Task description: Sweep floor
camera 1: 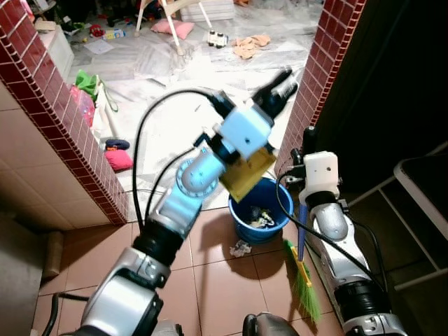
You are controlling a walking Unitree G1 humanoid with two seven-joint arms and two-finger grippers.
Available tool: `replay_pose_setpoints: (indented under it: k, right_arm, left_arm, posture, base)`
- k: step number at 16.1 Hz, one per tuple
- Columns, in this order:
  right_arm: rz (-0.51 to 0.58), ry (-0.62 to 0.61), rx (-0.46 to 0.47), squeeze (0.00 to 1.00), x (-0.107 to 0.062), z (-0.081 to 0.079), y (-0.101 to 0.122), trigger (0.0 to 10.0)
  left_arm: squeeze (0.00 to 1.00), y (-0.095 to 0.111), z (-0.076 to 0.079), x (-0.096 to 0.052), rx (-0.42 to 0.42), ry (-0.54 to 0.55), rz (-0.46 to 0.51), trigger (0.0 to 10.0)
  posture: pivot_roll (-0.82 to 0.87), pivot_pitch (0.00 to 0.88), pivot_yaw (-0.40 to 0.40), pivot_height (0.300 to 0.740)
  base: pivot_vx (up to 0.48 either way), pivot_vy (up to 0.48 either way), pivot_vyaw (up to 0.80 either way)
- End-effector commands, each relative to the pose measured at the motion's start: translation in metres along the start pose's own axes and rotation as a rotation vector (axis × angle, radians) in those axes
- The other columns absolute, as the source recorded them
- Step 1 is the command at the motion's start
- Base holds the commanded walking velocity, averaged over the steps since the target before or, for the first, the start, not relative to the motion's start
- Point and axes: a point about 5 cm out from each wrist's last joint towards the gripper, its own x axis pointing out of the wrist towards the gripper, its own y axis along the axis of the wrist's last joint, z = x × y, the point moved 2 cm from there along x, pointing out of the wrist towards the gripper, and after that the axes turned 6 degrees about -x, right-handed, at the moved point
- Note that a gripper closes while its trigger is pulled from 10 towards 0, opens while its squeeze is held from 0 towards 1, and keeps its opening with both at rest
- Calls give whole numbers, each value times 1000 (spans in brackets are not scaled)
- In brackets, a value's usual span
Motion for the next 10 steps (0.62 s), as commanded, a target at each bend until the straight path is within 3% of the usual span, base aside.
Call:
replay_pose_setpoints:
  k: [1,4,5,6,7,8,10]
  right_arm:
    - [52,4,-5,0,6,0,12,10000]
    - [55,3,-5,0,8,1,12,10000]
    - [57,3,-3,0,9,0,13,10000]
    - [57,9,2,0,9,-1,13,10000]
    - [53,13,4,0,9,-2,12,10000]
    - [44,21,9,0,10,-3,10,10000]
    - [35,29,14,0,11,-4,8,10000]
  left_arm:
    - [0,29,-8,14,56,5,125,10000]
    - [0,35,-24,15,53,90,131,10000]
    - [0,37,-40,16,26,178,121,10000]
    - [0,39,-69,13,18,322,101,10000]
    - [0,41,-86,10,38,394,87,10000]
    - [0,45,-122,-3,85,548,59,10000]
    - [0,45,-145,-18,123,639,25,10000]
  posture:
    - [-84,32,-25,740]
    - [-84,32,-25,740]
    - [-84,32,-25,740]
    - [-78,34,-28,740]
    - [-76,35,-29,740]
    - [-68,37,-33,740]
    - [-60,38,-35,740]
  base:
    - [0,0,0]
    - [0,0,0]
    - [0,0,0]
    - [0,0,0]
    - [0,0,0]
    - [0,0,0]
    - [0,0,0]
